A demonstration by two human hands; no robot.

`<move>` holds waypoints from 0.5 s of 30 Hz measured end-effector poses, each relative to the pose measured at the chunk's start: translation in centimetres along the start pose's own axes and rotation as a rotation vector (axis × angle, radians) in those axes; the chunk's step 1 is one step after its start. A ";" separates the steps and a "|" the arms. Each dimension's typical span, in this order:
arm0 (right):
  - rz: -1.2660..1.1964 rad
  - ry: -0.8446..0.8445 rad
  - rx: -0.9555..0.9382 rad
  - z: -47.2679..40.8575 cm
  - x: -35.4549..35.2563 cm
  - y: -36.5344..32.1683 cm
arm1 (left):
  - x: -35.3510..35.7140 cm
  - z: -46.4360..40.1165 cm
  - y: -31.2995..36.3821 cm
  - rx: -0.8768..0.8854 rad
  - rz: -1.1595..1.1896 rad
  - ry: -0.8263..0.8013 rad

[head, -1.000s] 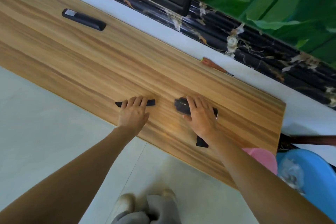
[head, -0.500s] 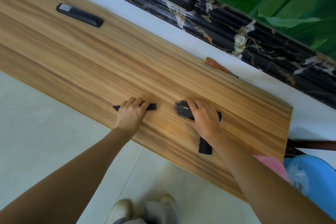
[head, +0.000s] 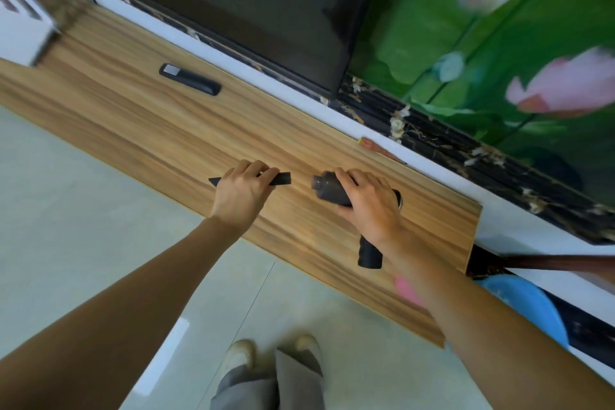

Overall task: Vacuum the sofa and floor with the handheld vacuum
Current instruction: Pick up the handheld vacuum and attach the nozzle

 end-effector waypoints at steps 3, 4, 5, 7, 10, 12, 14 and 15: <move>0.000 0.037 -0.011 -0.4 -5.4 -1.4 | -5.7 -1.6 1.2 0.023 -0.014 0.031; -0.004 0.044 -0.016 -0.5 -7.1 -1.9 | -7.5 -2.0 1.5 0.026 -0.015 0.040; -0.010 0.050 -0.020 -0.5 -8.8 -2.4 | -9.2 -2.3 1.7 0.028 -0.016 0.048; -0.032 0.068 -0.026 -0.6 -12.1 -3.5 | -12.6 -2.5 2.1 0.033 -0.021 0.060; -0.048 0.105 -0.050 -0.7 -16.7 -5.6 | -17.7 -2.4 2.2 0.027 -0.021 0.076; -0.042 0.107 -0.068 -0.7 -19.5 -7.0 | -21.0 -2.6 2.2 0.009 -0.024 0.080; -0.046 0.106 -0.091 -0.6 -22.0 -8.4 | -24.1 -2.8 2.4 0.008 -0.035 0.084; -0.047 0.108 -0.106 -0.7 -23.2 -9.1 | -25.6 -2.9 2.6 0.017 -0.047 0.089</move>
Point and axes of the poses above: each hand's wrist, its own z-axis away from the middle knuckle, its own x-axis out of the palm, y = z × x, the point moved 8 cm from there along -z, towards the middle knuckle, and after that the axes turned 6 degrees about y, right-handed, at the moved point
